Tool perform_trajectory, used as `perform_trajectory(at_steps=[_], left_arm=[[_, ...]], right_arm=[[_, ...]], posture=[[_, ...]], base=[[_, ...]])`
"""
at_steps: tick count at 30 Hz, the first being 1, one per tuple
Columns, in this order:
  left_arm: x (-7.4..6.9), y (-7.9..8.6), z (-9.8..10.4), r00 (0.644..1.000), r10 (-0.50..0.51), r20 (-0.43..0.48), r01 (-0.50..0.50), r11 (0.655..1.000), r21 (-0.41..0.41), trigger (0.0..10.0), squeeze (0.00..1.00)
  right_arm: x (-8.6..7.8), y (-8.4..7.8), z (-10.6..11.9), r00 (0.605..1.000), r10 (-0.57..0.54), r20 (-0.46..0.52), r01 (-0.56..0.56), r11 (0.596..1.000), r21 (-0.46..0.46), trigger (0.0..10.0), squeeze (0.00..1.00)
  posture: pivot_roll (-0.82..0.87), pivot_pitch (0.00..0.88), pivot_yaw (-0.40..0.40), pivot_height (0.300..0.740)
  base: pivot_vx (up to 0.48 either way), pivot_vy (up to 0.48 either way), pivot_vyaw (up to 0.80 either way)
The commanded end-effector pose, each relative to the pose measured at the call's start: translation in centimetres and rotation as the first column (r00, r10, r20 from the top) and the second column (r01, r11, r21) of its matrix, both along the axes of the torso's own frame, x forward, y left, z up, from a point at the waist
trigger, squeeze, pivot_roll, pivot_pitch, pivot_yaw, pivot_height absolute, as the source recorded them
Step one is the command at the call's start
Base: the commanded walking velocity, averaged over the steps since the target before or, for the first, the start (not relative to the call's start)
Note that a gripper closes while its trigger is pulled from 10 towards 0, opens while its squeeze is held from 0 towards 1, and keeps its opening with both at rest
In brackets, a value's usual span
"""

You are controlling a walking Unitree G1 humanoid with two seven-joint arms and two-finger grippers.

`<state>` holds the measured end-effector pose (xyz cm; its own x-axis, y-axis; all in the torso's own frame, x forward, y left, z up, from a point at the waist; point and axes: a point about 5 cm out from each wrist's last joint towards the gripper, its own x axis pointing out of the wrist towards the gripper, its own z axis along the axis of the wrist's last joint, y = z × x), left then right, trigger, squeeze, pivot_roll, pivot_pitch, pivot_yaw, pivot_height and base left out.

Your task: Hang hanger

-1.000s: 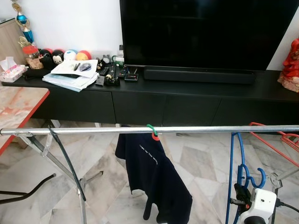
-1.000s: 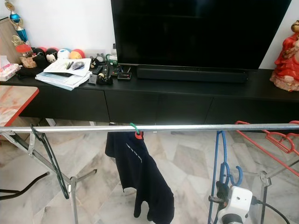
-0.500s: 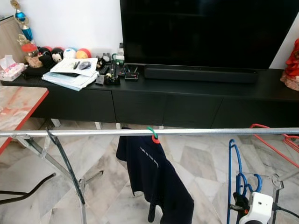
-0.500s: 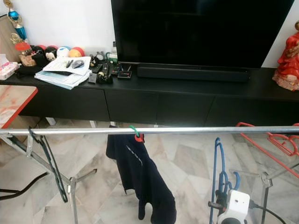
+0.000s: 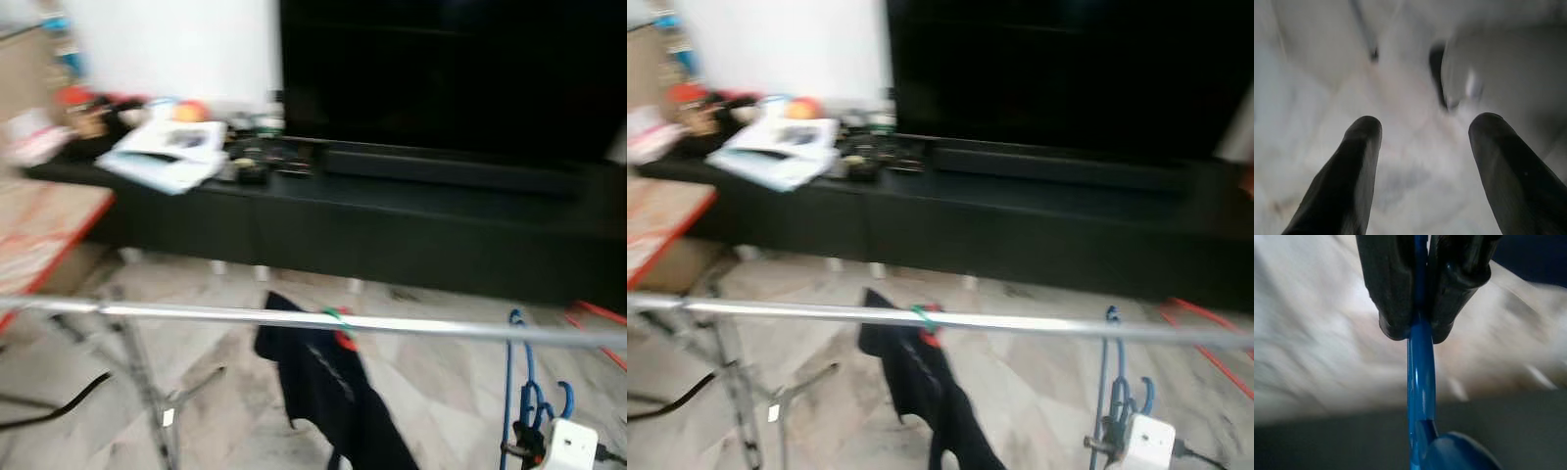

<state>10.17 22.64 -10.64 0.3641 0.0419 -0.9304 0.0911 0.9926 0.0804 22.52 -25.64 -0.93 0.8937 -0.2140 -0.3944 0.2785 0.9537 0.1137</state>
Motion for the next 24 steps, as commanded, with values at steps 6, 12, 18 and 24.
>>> perform_trajectory(at_steps=[6,12,18,24], left_arm=[[-0.7,-0.4,-0.3,0.999,-0.019,-0.037,0.018,1.0,-0.008,10.0,0.0],[-0.7,-0.4,-0.3,0.999,-0.034,-0.041,0.033,0.999,-0.011,10.0,0.0],[-0.6,-0.4,-0.2,0.998,-0.04,-0.038,0.04,0.999,-0.009,10.0,0.0],[-0.5,-0.4,-0.2,0.999,-0.038,-0.034,0.038,0.999,-0.009,10.0,0.0]], right_arm=[[-1.8,-0.8,-0.6,0.99,-0.14,-0.014,0.14,0.99,0.004,10.0,0.0],[-2.2,-0.8,-0.4,0.954,-0.3,0.03,0.299,0.954,0.013,10.0,0.0],[-2.3,-1.1,0.3,0.923,-0.369,0.109,0.376,0.926,-0.045,10.0,0.0],[-0.6,-1.8,2.3,0.928,-0.333,0.168,0.352,0.931,-0.098,10.0,0.0]], posture=[[-0.05,0.082,-0.013,0.74],[-0.06,0.085,-0.01,0.74],[-0.06,0.08,-0.008,0.74],[-0.06,0.075,-0.011,0.74]], base=[[0.0,0.0,0.0],[0.0,0.0,0.0],[0.0,0.0,0.0],[0.0,0.0,0.0]])
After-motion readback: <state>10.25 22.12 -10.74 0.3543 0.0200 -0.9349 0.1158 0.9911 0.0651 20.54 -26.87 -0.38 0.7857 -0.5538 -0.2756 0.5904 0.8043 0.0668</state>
